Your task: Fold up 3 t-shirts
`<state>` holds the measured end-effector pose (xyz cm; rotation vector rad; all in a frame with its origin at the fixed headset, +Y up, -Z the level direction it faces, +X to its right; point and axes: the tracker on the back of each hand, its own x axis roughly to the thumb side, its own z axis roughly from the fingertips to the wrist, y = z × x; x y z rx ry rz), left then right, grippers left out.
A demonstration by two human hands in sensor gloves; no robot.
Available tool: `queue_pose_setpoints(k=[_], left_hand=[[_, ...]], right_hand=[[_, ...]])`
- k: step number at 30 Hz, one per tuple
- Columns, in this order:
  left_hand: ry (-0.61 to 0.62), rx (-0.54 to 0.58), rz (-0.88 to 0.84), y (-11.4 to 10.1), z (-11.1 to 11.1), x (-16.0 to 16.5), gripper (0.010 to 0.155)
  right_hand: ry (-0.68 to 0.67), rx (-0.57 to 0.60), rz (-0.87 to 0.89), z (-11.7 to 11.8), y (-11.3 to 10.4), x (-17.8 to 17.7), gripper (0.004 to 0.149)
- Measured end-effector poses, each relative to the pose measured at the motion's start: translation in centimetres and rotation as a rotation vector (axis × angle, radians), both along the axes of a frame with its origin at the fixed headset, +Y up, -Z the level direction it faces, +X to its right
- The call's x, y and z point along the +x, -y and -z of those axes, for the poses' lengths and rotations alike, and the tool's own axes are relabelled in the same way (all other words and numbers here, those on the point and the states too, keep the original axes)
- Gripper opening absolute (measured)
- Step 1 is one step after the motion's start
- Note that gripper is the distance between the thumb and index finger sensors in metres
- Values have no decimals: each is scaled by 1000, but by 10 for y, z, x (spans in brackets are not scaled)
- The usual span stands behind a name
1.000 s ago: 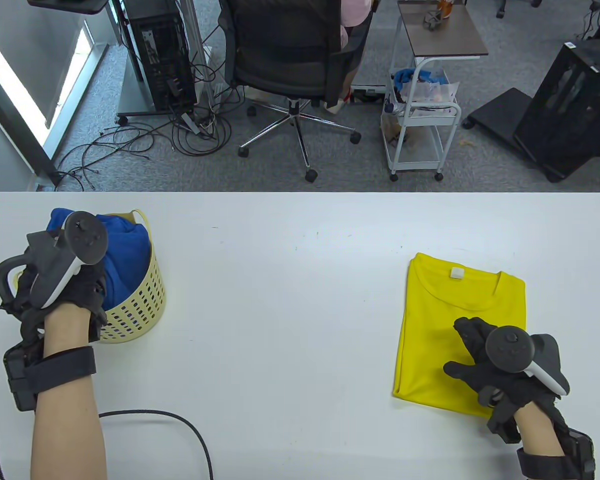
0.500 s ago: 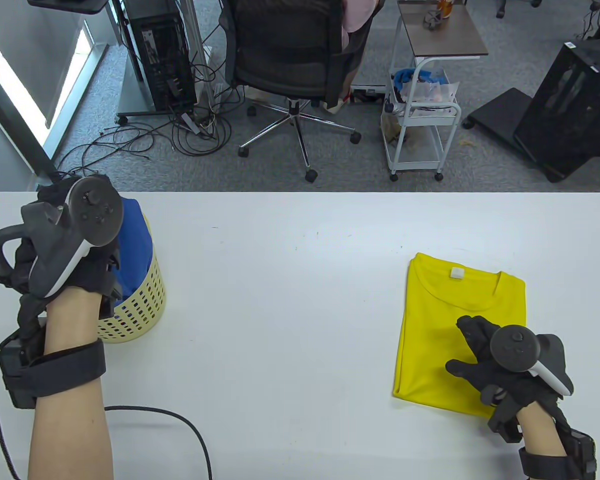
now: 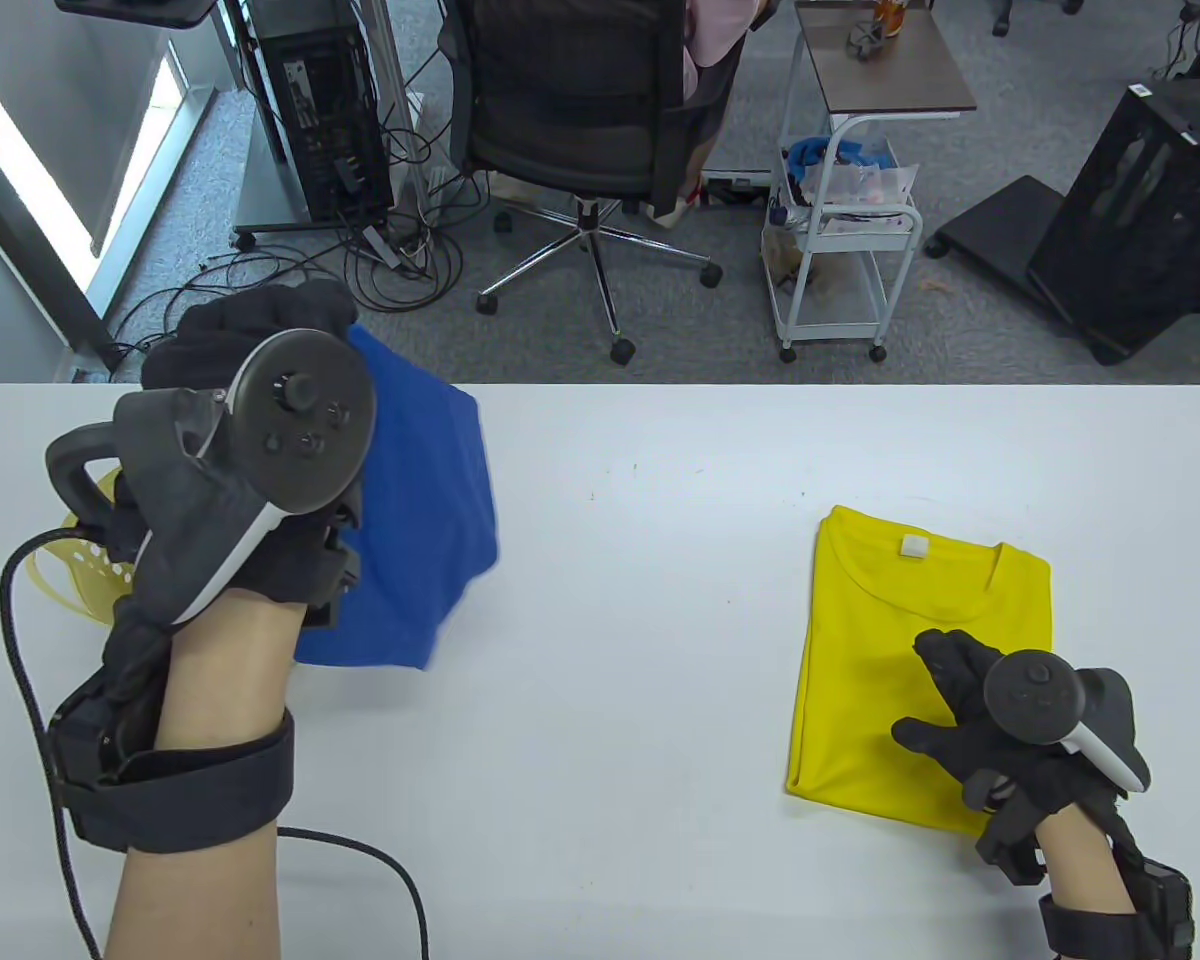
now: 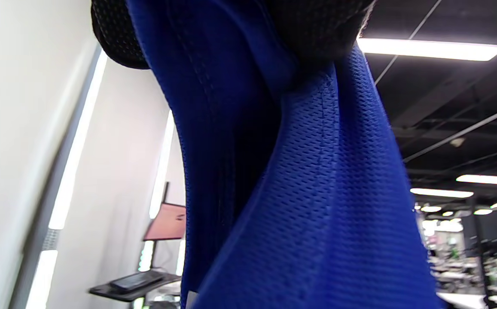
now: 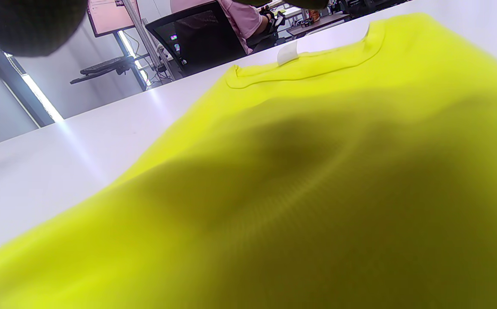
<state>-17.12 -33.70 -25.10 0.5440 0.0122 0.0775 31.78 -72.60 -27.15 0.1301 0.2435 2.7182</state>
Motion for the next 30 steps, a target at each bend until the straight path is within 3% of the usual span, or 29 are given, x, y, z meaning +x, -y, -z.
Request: queue_pose_setpoints(k=[3,7,12,16,19,22,26,30], left_hand=[[72,-20,-3,3,-7,25,45],[152,-172,71,26,1,44,45],[169,-458,169,103,29,62,44],[146,-706,253,186,59,71,44],[125,-699,310,230,81,67,44],[109,-635,321,257,100,57,44],[116,-599,254,276,111,36,49],[116,-651,81,289,101,-1,64]], right_hand=[[1,2,3,0,0,0,82],[2,6,1,-1,-1,0,82],[0,11,-1,0,-1,0,82],[-3,4,-10,0,1,-3,82],[-19,18,-18,-2,-2,-10,82],[-49,33,-29,-4,-5,-20,82],[-104,38,-53,-7,-6,-39,80],[-142,33,-96,-8,-3,-56,80]])
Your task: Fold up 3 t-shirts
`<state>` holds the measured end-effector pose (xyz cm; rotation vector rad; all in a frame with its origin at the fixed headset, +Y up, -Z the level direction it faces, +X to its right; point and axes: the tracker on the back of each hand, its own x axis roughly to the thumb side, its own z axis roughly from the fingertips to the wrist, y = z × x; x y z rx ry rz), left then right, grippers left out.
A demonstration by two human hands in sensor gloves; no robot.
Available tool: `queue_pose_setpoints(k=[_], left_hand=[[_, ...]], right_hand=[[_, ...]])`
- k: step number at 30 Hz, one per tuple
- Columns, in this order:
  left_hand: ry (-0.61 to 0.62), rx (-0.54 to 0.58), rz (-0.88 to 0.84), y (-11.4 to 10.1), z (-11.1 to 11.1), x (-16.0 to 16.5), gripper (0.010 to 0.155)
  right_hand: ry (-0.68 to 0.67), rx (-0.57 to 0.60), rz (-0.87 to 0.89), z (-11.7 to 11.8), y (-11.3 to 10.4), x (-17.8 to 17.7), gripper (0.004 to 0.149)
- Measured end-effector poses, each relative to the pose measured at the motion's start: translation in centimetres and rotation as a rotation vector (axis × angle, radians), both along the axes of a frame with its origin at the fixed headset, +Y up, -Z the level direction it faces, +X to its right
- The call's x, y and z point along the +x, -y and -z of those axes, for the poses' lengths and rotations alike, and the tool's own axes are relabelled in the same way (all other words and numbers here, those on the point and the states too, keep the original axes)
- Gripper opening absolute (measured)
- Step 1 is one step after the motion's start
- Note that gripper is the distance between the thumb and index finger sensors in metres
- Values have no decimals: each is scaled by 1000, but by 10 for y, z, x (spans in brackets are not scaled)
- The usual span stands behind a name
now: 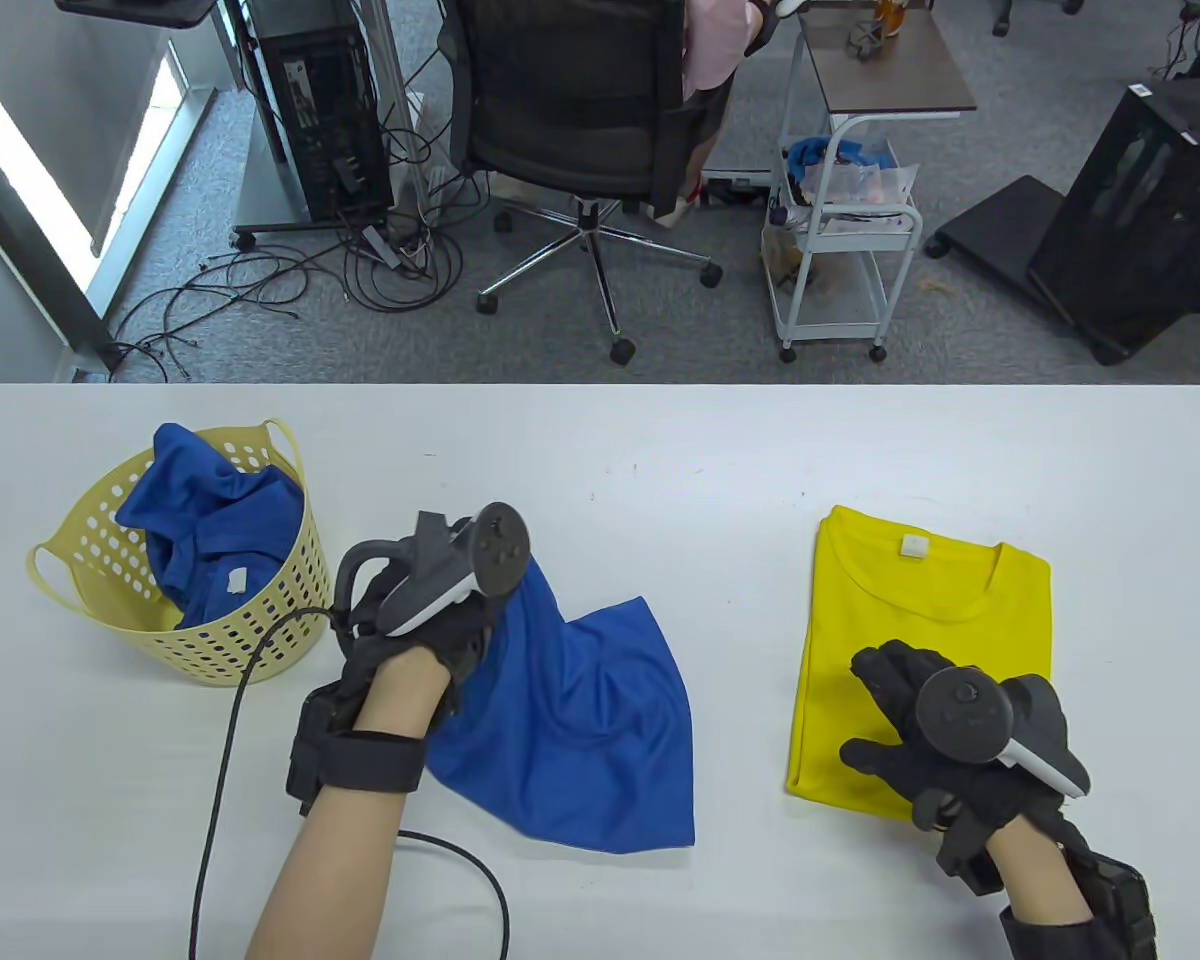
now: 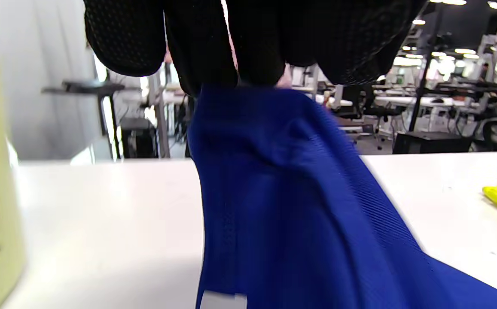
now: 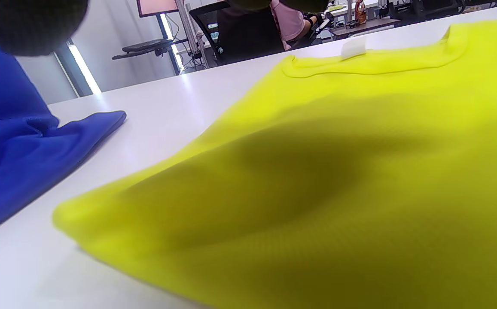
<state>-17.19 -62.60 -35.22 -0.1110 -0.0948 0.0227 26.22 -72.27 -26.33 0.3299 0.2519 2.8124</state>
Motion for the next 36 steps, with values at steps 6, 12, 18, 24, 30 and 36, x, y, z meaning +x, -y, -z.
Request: queue_pose_setpoints(k=[6,12,18,24,30,36], left_hand=[[-48,-37,-184,44,-41,-67,65],[6,-137,-54,102,-63,-79,50],[35,-188,18,128,-64,-81,53],[28,-196,48,128,-65,-82,51],[26,-199,92,132,-66,-82,58],[25,-132,53,133,-65,-83,49]], right_hand=[[28,-38,-23,3,9,-1,81],[83,-33,0,5,9,8,80],[103,-61,-3,7,15,13,80],[91,-62,-20,7,15,13,80],[87,-69,-28,6,15,13,80],[92,-63,-25,5,14,13,80]])
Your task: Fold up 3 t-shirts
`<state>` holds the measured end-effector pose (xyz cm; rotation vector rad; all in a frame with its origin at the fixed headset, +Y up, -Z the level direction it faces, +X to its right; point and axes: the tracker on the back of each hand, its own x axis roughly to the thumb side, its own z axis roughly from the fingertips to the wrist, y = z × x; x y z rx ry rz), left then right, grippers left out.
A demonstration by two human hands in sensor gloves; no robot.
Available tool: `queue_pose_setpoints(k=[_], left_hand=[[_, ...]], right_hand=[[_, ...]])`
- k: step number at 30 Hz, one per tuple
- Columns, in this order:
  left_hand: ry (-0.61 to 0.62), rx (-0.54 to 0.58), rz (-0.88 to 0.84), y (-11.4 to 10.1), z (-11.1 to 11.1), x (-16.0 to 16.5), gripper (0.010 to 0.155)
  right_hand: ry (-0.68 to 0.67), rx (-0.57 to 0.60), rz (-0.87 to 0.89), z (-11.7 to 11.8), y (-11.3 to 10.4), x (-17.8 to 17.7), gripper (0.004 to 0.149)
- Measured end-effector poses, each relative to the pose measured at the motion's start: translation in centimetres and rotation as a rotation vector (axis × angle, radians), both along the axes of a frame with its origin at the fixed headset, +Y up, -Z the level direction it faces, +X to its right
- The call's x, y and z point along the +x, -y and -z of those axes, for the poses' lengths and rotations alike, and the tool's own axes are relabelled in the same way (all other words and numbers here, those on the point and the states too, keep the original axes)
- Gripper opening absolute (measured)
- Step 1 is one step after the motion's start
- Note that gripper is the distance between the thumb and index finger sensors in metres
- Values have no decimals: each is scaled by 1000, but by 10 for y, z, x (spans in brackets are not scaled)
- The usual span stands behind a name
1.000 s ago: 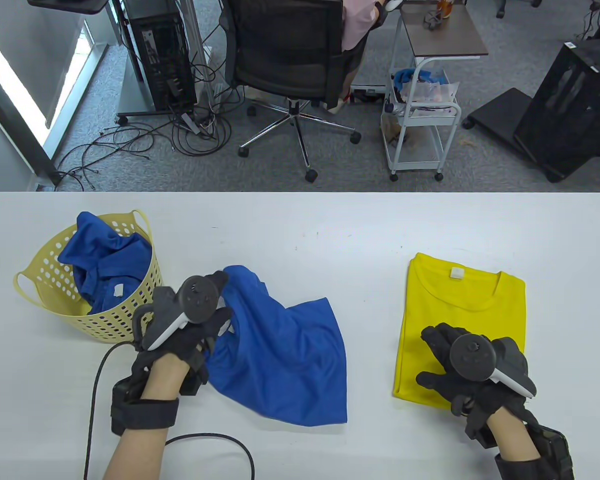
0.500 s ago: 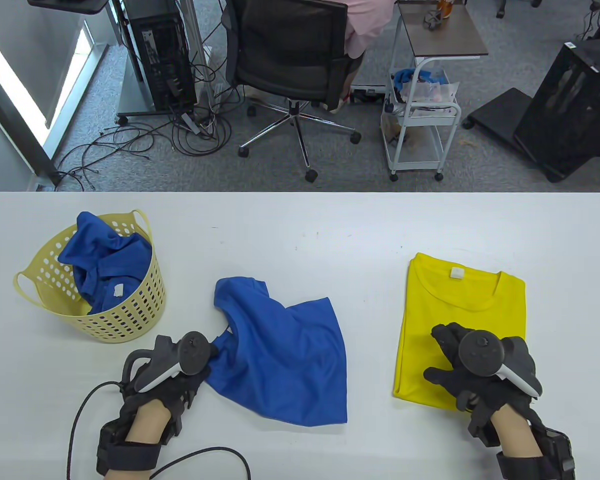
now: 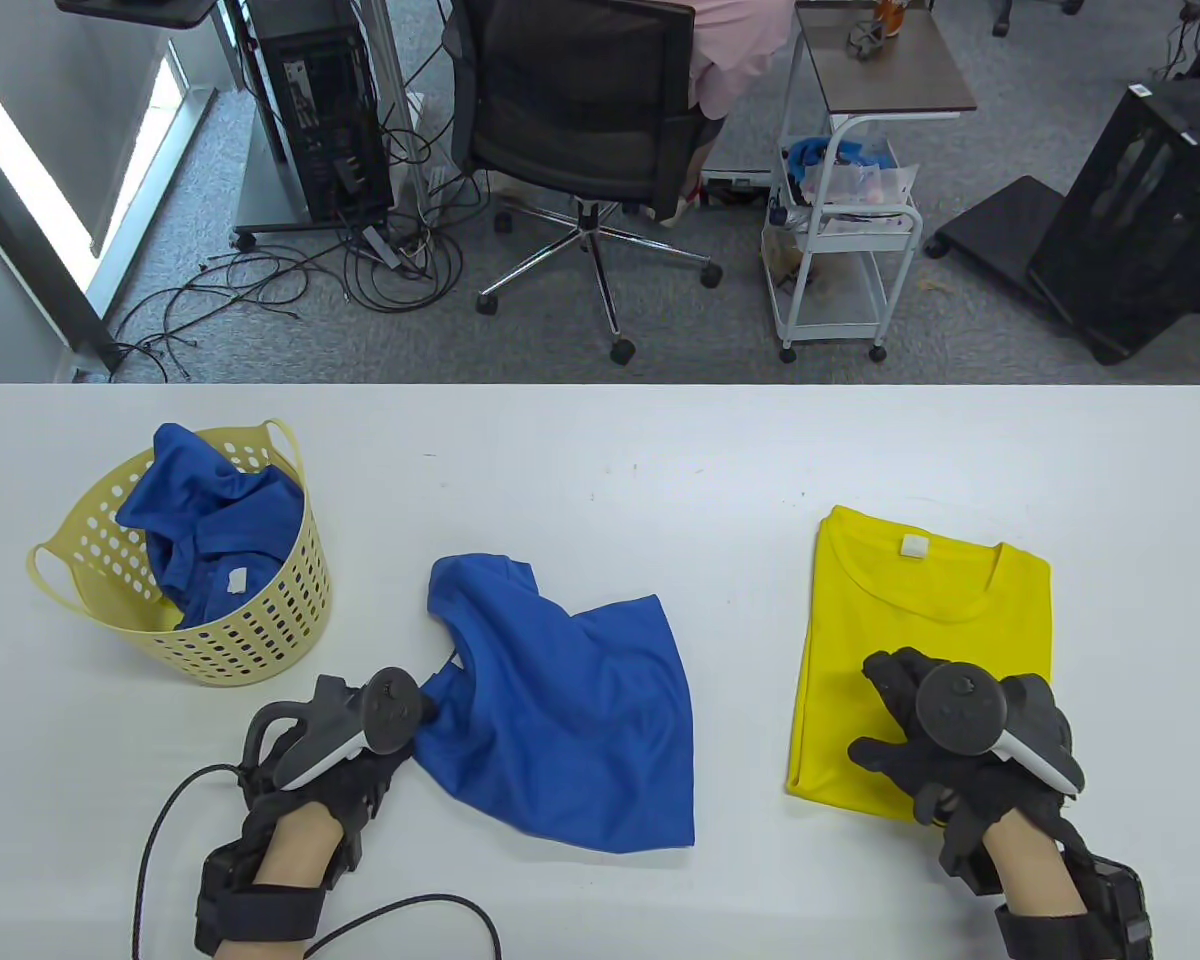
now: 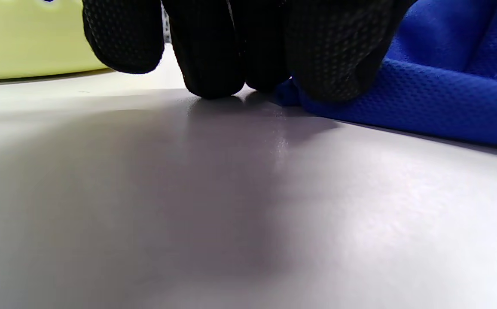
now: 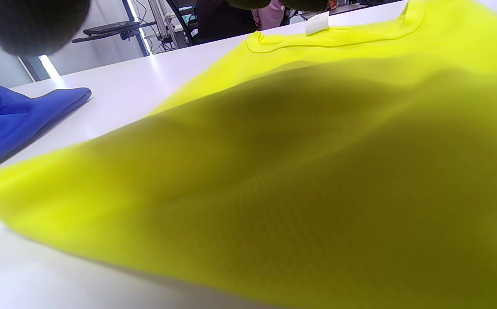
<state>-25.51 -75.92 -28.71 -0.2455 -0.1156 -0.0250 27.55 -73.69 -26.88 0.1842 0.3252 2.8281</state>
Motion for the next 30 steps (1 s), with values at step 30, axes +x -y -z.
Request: queue_pose_setpoints(k=[30], left_hand=[[25,371,-146,-229,35,90,43]], right_hand=[[-198,53,25,-12,-30,-70,75]])
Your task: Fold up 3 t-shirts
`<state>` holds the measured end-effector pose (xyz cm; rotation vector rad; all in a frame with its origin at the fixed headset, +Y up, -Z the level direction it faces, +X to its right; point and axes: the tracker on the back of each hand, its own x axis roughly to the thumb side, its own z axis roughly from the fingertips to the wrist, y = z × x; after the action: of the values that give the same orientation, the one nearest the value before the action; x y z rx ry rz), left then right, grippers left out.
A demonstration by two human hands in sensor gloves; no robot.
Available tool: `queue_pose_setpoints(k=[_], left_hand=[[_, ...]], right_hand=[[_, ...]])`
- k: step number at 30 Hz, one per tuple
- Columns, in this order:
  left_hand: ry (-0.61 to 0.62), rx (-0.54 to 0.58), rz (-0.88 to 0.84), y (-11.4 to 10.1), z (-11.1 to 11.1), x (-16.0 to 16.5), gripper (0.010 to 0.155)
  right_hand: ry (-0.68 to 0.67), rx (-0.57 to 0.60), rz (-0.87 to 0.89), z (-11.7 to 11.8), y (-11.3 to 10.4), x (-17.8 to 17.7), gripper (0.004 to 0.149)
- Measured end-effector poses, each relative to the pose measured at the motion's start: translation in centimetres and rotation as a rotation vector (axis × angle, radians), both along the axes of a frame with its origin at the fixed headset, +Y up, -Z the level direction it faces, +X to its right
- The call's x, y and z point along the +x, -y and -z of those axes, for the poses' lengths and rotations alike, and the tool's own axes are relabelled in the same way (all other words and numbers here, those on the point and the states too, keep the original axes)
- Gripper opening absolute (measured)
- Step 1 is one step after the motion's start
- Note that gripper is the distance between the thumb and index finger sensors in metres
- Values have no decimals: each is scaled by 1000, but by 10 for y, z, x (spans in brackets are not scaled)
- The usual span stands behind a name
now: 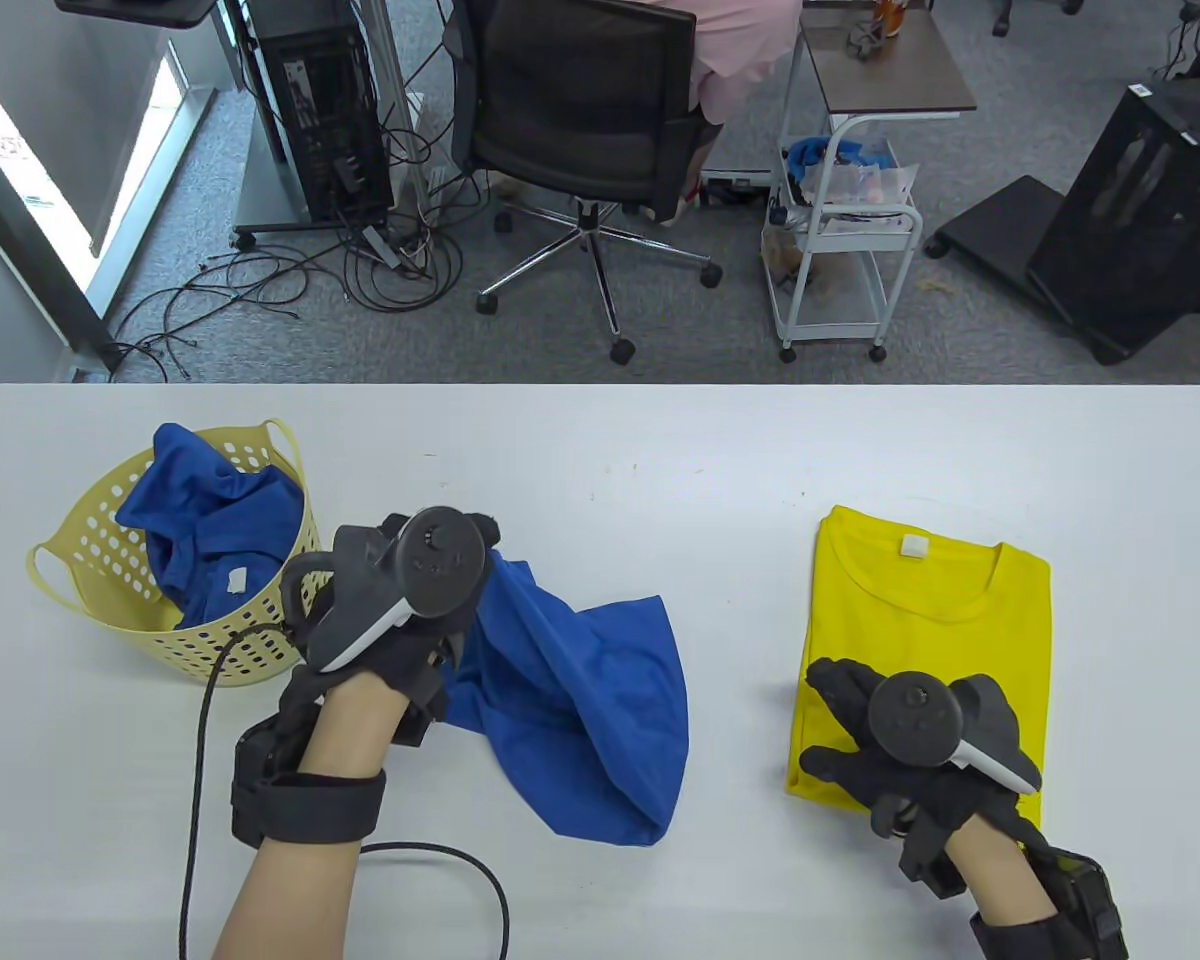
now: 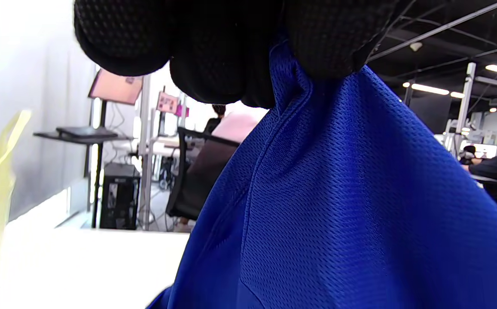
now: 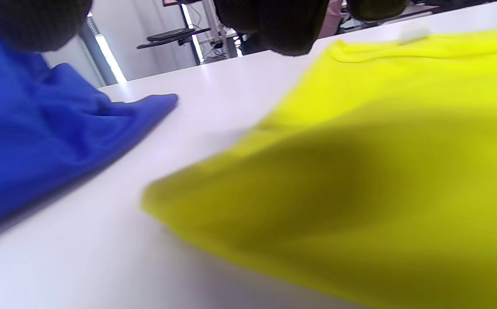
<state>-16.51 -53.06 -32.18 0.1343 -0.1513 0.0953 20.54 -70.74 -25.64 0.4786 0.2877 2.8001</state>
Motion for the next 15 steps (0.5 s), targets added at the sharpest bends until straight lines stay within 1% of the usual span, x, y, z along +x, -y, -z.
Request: queue_pose_setpoints(k=[1,3,5,7,11,13,15], left_hand=[[-1,6,4,-6,2,3,43],[-5,33,17,-23,7,9,43],[-11,58,24,-32,10,12,43],[-12,87,35,-40,12,14,43],[-16,102,49,-44,9,10,43],[-18,104,70,-42,5,4,43],[-21,103,67,-39,2,-2,43]], right_hand=[[-18,4,-3,-2,-3,-8,74],[-62,5,-15,-9,-6,-37,73],[-93,-30,-36,-12,-2,-57,74],[-119,-49,-69,-14,8,-84,75],[-122,-78,-167,-10,31,-126,75],[-117,-87,-170,-8,38,-140,75],[-110,-84,-176,-7,44,-155,79]])
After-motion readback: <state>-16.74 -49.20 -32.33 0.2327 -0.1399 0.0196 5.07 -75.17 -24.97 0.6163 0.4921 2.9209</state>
